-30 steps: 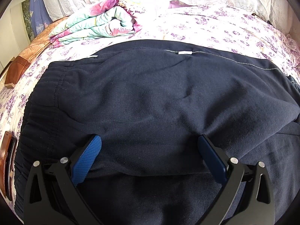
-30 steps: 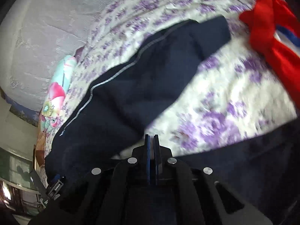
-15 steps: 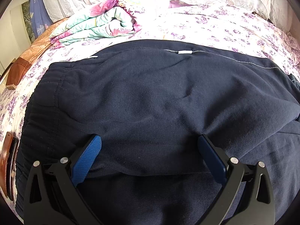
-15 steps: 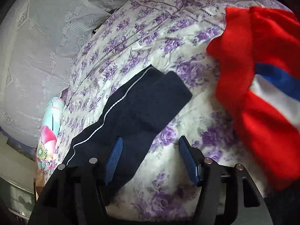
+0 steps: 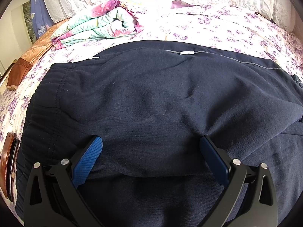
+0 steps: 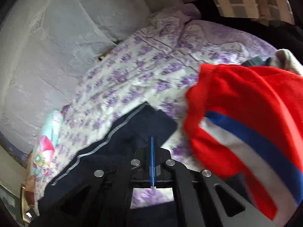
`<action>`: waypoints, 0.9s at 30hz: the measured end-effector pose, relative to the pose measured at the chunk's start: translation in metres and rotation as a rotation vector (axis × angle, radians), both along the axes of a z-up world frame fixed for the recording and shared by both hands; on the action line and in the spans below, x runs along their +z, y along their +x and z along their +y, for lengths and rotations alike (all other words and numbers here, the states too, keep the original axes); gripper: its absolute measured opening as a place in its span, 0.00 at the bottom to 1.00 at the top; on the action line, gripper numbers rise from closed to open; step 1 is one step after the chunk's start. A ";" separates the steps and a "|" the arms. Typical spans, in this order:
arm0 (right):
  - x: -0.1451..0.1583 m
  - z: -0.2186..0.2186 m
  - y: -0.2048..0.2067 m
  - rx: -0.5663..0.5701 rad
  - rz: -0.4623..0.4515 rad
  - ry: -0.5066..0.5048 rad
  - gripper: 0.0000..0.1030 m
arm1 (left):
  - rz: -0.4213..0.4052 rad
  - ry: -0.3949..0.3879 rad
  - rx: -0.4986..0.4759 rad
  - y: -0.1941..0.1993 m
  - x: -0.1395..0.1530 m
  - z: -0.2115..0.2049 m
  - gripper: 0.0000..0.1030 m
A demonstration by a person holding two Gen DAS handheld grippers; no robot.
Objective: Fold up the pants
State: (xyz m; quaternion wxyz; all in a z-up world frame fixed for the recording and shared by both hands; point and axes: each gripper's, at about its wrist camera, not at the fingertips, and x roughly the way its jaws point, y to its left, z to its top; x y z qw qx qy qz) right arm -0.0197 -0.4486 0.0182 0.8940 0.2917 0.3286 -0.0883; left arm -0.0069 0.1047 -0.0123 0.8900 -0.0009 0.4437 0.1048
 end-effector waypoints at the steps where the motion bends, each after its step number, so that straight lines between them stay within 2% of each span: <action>1: -0.013 -0.008 0.000 -0.002 0.095 -0.011 0.00 | -0.002 0.000 0.000 0.000 0.000 0.000 0.96; 2: -0.024 -0.016 -0.005 -0.026 0.152 -0.009 0.00 | -0.003 -0.001 0.000 0.000 0.000 0.000 0.96; 5: -0.029 -0.022 -0.012 0.000 0.119 0.116 0.06 | -0.003 -0.001 -0.001 -0.001 0.000 0.001 0.96; 6: -0.027 -0.017 -0.007 0.026 0.099 0.143 0.13 | -0.004 0.000 -0.001 -0.001 0.000 0.001 0.96; 7: -0.028 -0.013 -0.002 0.035 0.080 0.156 0.38 | -0.003 0.000 -0.001 -0.001 0.000 0.001 0.96; 8: -0.027 -0.008 0.003 0.035 0.059 0.166 0.50 | -0.003 0.000 -0.001 -0.001 0.000 0.001 0.96; 9: -0.029 -0.003 0.010 0.026 0.043 0.172 0.54 | -0.001 0.000 -0.001 -0.001 0.000 0.001 0.96; 12: -0.035 0.011 0.035 0.040 0.022 0.204 0.54 | 0.002 0.002 -0.001 -0.001 0.000 0.001 0.96; 14: -0.047 0.023 0.057 0.067 0.068 0.213 0.53 | 0.002 0.005 -0.002 -0.001 0.001 0.001 0.96; 15: -0.054 0.025 0.061 0.072 0.084 0.224 0.46 | 0.002 0.005 -0.002 -0.001 0.001 0.001 0.96; 16: -0.057 0.026 0.063 0.056 0.089 0.221 0.28 | 0.002 0.005 -0.002 -0.001 0.001 0.001 0.96; 17: -0.056 0.026 0.060 0.034 0.075 0.221 0.18 | 0.002 0.006 -0.002 -0.002 0.001 0.001 0.96; 18: -0.053 0.026 0.058 0.041 0.050 0.245 0.13 | 0.002 0.005 -0.001 -0.001 0.002 0.001 0.96; 19: -0.047 0.027 0.052 0.040 0.028 0.239 0.12 | 0.002 0.005 -0.002 -0.001 0.002 0.001 0.96; 21: -0.026 0.031 0.035 0.053 -0.009 0.150 0.09 | 0.000 0.005 -0.002 -0.001 0.002 0.001 0.96; 23: -0.019 0.028 0.017 0.053 0.007 0.073 0.09 | -0.003 0.004 -0.002 -0.002 0.002 0.001 0.96; 26: -0.060 0.012 0.016 0.093 0.163 0.115 0.09 | -0.008 0.001 -0.002 -0.003 0.001 0.002 0.96; 27: -0.061 0.009 0.011 0.098 0.125 0.131 0.11 | -0.008 -0.001 -0.003 -0.003 0.001 0.002 0.96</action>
